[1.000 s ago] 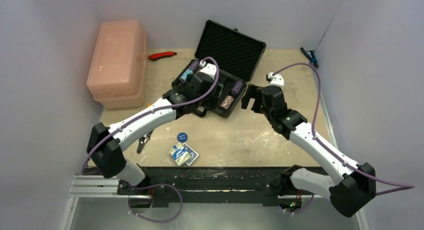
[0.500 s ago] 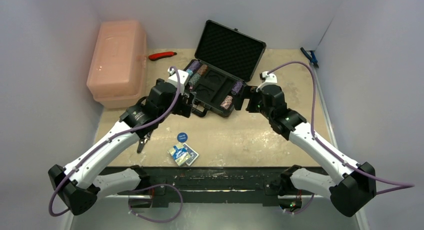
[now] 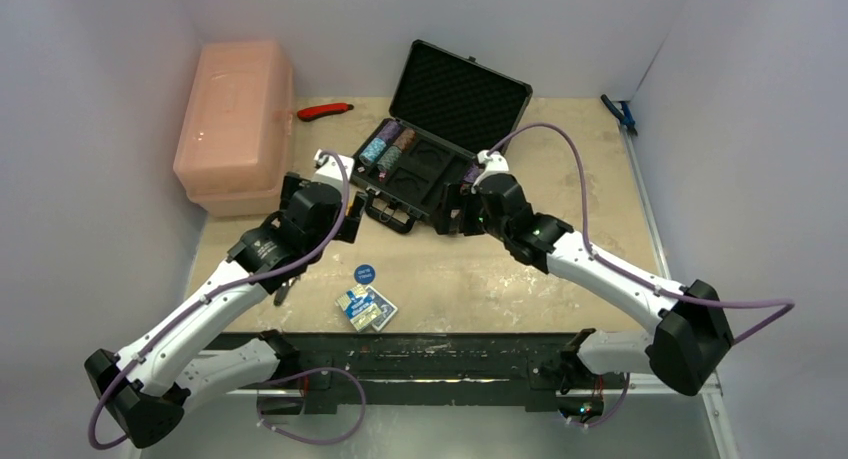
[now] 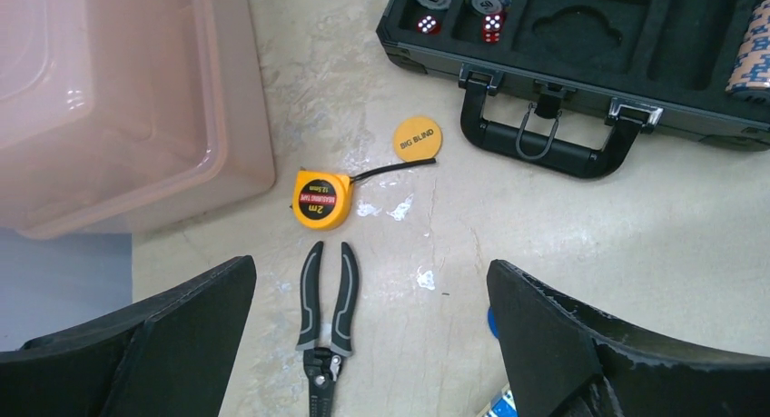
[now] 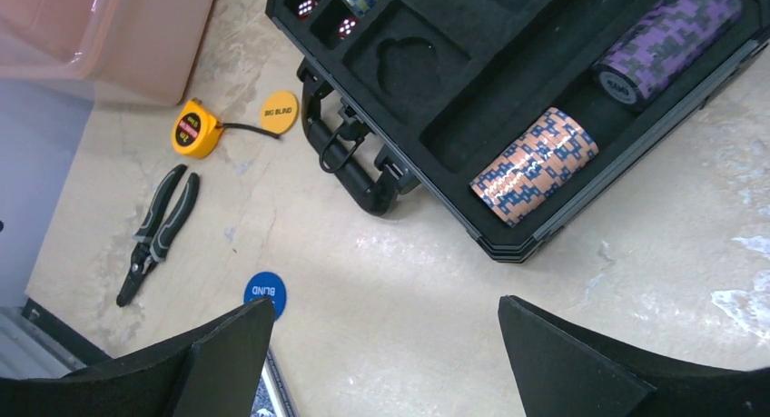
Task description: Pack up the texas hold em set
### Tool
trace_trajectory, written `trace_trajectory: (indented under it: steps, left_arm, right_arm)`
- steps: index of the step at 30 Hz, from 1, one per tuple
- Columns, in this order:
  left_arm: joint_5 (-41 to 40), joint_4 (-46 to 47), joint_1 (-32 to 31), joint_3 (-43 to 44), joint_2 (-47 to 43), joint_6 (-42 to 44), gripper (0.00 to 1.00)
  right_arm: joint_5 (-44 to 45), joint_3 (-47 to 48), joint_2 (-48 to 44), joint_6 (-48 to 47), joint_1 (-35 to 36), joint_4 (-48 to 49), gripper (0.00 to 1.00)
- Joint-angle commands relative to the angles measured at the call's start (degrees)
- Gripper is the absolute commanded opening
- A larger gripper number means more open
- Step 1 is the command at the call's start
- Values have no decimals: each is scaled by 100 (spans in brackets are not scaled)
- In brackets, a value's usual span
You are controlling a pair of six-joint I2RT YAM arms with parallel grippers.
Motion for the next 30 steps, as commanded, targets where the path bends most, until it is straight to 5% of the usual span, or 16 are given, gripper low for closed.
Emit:
trace_trajectory:
  steps: [1,6,30]
  left_arm:
    - [-9,361,26,-229,-389,301,100]
    - [713,631,7,-476,-749,432,100]
    - [556,420,5,-266,-706,239,100]
  right_arm:
    - [216,356,219,266,99,213,99]
    - [441,479,477,414,155,-23,98]
    - [488,1473,2197,718,154,-152,84]
